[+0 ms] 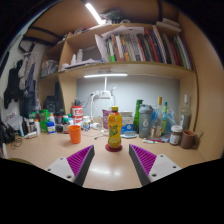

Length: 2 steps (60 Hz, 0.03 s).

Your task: Pour water

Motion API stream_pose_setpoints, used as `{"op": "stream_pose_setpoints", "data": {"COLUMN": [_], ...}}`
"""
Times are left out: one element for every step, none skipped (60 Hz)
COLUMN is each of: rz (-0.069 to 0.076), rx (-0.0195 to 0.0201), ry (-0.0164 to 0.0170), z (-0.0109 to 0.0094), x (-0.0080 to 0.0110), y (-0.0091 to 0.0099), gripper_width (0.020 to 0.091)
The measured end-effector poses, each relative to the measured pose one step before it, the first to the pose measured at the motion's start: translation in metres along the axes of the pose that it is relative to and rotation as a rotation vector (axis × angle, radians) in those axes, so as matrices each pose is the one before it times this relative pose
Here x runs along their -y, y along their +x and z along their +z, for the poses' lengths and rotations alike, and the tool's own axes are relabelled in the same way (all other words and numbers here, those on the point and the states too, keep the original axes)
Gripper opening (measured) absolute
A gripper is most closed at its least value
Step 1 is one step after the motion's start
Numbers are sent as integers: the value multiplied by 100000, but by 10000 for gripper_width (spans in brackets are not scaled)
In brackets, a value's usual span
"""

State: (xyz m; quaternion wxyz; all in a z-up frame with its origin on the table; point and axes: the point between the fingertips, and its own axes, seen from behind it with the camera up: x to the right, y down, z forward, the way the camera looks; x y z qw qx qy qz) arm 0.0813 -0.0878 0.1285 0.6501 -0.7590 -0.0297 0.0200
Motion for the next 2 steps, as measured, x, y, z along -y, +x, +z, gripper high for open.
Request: {"op": "stream_pose_setpoints", "data": {"rz": [720,739], "rx": [-25,48], "ry": [169,67], "z": [-730,-723], "x": [-22,-46], "y": [15,5], "gripper_width": [792,792]}}
